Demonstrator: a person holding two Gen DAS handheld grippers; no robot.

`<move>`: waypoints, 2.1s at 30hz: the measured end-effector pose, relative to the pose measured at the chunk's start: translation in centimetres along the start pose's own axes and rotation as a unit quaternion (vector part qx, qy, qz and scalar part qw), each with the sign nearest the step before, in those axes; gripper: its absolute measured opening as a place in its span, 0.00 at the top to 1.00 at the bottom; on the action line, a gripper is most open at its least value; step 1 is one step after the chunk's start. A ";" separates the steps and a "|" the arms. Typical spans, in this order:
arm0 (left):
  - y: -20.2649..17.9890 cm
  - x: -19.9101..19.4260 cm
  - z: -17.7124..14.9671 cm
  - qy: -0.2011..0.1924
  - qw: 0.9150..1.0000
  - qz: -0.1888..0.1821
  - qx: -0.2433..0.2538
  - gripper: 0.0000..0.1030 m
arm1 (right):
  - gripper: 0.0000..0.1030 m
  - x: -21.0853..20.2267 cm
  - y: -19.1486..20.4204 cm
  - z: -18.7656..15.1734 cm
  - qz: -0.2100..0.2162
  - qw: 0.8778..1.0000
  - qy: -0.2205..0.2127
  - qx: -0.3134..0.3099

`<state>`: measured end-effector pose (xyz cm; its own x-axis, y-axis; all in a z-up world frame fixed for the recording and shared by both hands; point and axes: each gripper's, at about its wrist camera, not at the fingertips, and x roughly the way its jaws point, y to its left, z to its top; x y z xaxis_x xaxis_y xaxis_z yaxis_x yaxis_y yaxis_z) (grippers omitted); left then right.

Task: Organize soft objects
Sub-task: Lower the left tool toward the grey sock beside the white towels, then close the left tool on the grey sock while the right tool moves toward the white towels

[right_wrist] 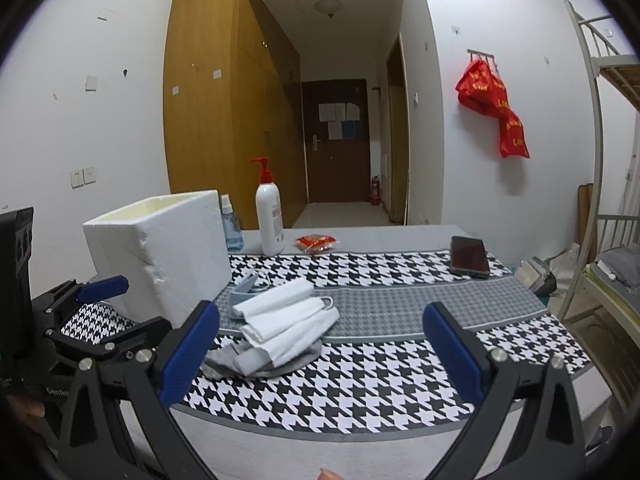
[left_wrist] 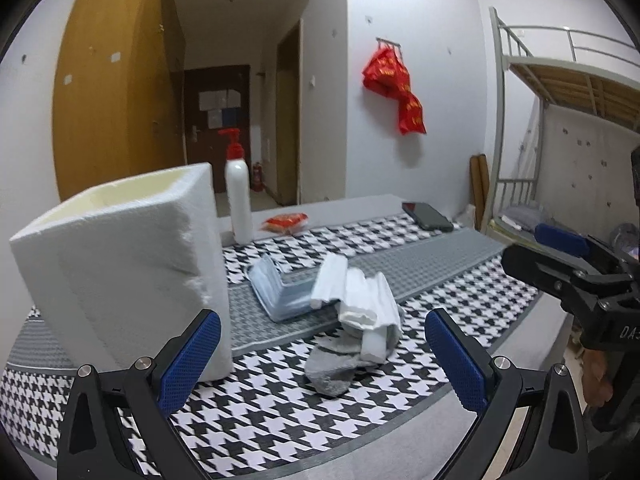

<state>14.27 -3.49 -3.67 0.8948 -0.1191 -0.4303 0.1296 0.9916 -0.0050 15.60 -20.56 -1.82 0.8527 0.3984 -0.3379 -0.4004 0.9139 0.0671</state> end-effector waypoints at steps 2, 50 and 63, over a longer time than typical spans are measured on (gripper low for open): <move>-0.3 0.7 -0.2 0.011 1.000 -0.002 0.003 0.01 | 0.00 0.4 -0.3 -0.2 0.002 1.000 0.007 0.003; -0.9 9.3 -2.2 0.188 0.977 -0.078 0.065 0.80 | 0.00 6.4 -1.8 -1.8 0.029 0.995 0.093 0.036; -1.2 6.6 -2.9 0.188 0.967 -0.160 0.061 0.83 | 0.00 6.9 -1.6 -1.9 0.031 0.992 0.109 0.048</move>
<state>18.77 -5.30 -9.08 0.5847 -0.3700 -0.7219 0.4445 0.8906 -0.0963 21.48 -19.38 -6.01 0.7299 0.4377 -0.5251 -0.4073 0.8953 0.1803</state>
